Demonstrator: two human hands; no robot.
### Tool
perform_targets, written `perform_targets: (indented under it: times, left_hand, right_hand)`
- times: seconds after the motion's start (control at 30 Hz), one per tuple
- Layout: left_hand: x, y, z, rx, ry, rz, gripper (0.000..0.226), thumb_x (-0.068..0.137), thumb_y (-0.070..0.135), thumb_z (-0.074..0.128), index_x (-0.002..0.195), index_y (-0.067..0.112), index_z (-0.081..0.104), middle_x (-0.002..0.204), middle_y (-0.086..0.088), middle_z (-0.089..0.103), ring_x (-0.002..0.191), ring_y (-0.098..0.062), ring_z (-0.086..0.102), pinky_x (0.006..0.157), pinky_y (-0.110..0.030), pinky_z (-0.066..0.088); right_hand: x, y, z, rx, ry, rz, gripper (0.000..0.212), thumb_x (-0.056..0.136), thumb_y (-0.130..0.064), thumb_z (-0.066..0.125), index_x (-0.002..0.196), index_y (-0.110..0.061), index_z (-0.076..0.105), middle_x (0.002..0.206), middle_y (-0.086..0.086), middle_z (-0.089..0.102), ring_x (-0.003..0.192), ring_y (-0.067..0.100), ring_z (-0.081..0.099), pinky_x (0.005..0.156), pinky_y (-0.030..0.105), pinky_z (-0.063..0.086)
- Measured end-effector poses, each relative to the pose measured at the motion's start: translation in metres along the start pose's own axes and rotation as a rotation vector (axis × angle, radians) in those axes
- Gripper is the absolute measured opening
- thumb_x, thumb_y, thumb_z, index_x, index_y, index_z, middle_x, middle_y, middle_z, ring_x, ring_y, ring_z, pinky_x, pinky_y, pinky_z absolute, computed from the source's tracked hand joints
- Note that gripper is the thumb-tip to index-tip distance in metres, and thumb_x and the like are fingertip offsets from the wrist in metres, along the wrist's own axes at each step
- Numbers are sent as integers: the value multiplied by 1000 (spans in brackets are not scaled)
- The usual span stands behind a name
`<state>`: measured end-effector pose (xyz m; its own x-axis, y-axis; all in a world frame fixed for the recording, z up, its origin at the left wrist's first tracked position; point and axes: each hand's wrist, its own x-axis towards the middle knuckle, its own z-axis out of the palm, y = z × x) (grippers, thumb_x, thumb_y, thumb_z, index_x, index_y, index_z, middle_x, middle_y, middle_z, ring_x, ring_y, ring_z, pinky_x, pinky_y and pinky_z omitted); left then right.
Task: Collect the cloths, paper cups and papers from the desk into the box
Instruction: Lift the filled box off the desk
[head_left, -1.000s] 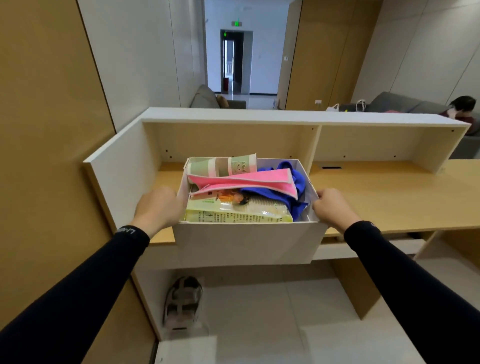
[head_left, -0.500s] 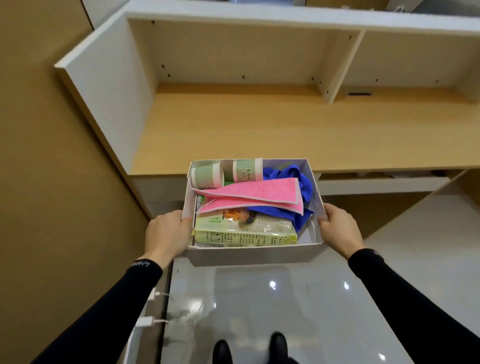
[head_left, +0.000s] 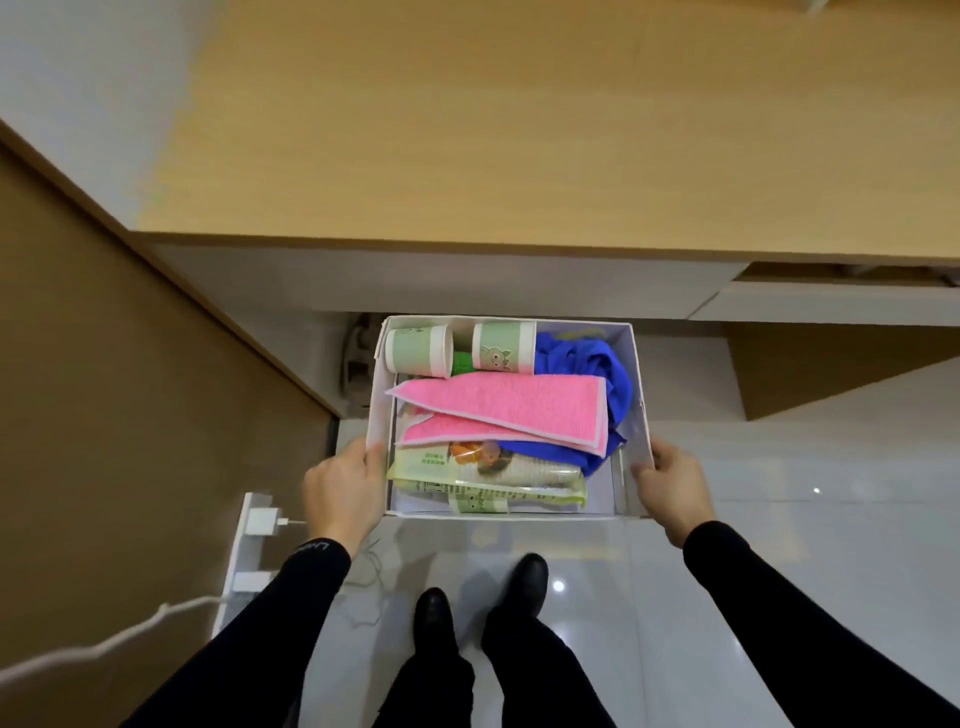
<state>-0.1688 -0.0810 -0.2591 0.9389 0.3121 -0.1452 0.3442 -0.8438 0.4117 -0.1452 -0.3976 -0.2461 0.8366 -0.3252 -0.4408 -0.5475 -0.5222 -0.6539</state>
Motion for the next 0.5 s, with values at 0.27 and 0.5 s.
perform_targets:
  times: [0.27, 0.5]
  left_hand:
    - [61, -39, 161, -11, -1, -72, 28, 95, 19, 46, 82, 0, 62, 69, -26, 66, 65, -40, 60, 56, -34, 32]
    - [112, -91, 312, 3, -4, -87, 28, 95, 23, 43, 87, 5, 63, 76, -22, 69, 73, -37, 62, 58, -32, 31]
  right_hand:
    - [128, 78, 91, 58, -32, 66, 45, 78, 10, 43, 109, -12, 68, 81, 5, 66, 64, 16, 56, 66, 28, 46]
    - [231, 174, 193, 81, -21, 137, 48, 75, 12, 44, 109, -12, 69, 84, 7, 67, 68, 26, 60, 62, 38, 54]
